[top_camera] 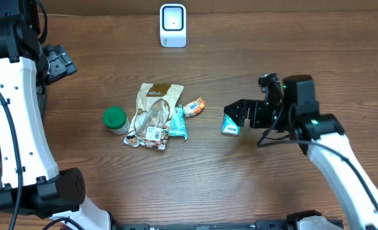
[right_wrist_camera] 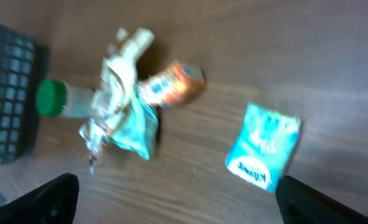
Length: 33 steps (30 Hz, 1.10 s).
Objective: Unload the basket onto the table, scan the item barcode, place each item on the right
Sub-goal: 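Move the right gripper to the teal box and grasp it, then lift the teal box and hold it in front of the barcode scanner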
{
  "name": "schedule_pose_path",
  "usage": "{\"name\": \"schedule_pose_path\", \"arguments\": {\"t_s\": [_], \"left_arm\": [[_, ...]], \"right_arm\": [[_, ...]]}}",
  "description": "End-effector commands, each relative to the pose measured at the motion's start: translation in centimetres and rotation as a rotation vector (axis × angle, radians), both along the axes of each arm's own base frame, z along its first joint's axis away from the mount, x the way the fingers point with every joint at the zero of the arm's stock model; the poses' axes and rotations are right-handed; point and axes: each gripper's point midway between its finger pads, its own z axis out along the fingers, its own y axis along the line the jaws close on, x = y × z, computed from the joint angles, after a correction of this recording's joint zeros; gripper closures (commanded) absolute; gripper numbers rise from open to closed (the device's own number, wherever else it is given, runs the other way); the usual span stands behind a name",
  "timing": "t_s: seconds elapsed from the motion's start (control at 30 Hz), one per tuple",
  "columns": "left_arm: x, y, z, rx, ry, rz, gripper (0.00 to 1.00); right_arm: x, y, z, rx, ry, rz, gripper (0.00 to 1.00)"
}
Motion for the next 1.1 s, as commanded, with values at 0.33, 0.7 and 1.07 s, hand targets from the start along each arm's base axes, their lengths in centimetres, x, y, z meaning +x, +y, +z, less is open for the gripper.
{"name": "schedule_pose_path", "arguments": {"t_s": [0.33,0.7,1.07], "left_arm": [[-0.1,0.2,0.2,0.017,0.003,-0.011,0.0],[-0.2,0.2,0.2,0.017,0.003,-0.011,0.0],[-0.1,0.1,0.2,0.017,0.003,-0.012,0.0]], "right_arm": [[0.2,-1.5,-8.9,-0.113,0.301,-0.111,0.67],[0.4,-1.4,-11.6,-0.122,0.354,-0.114,0.66],[-0.4,-1.3,-13.9,-0.116,0.406,-0.122,0.66]]}}
